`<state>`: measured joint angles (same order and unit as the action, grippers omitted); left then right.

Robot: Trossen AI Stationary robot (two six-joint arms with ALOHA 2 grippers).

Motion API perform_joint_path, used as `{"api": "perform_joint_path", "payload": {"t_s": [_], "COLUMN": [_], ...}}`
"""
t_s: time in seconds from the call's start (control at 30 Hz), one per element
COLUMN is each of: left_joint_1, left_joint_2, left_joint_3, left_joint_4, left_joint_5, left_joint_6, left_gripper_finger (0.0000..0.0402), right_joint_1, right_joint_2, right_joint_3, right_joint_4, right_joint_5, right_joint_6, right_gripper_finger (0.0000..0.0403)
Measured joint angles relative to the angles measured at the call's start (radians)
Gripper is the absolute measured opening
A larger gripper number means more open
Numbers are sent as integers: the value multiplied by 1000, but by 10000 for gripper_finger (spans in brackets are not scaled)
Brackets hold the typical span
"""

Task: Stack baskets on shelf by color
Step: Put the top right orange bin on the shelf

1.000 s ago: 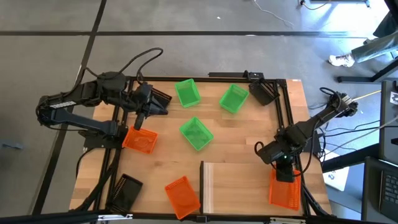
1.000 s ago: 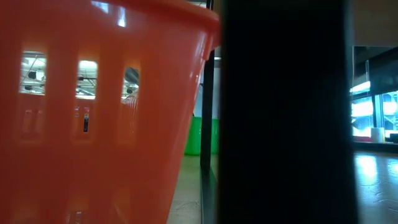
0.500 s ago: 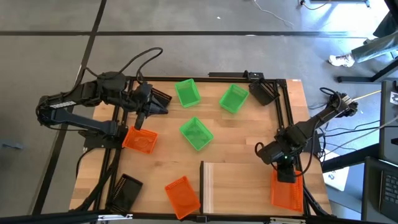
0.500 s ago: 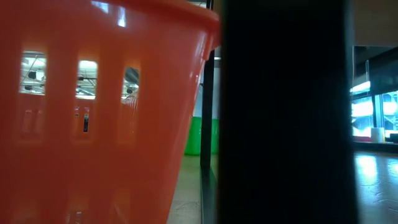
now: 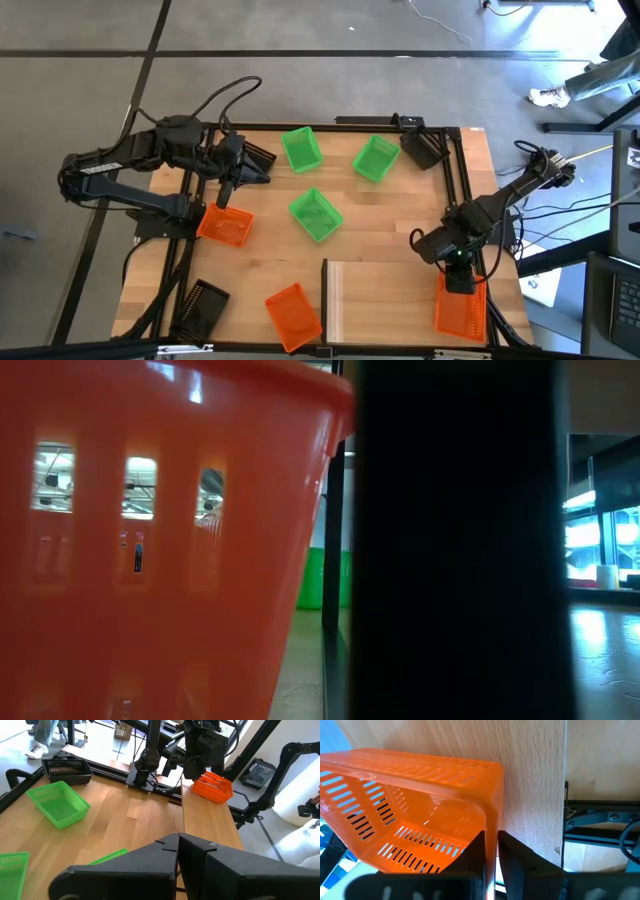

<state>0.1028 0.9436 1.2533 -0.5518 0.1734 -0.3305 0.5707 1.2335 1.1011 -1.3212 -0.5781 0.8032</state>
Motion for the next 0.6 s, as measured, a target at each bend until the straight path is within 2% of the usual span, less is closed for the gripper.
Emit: {"api": "perform_joint_path", "payload": {"t_s": [0.13,0.4,0.6], "left_joint_1": [0,0,0], "left_joint_2": [0,0,0], "left_joint_3": [0,0,0], "left_joint_4": [0,0,0], "left_joint_5": [0,0,0], "left_joint_6": [0,1,1], "left_gripper_finger": [0,0,0], "right_joint_1": [-3,-3,-6], "right_joint_2": [0,0,0], "right_joint_3": [0,0,1], "right_joint_4": [3,5,5], "right_joint_5": [0,18,48], "right_joint_6": [0,0,4], "right_gripper_finger": [37,3,34]}}
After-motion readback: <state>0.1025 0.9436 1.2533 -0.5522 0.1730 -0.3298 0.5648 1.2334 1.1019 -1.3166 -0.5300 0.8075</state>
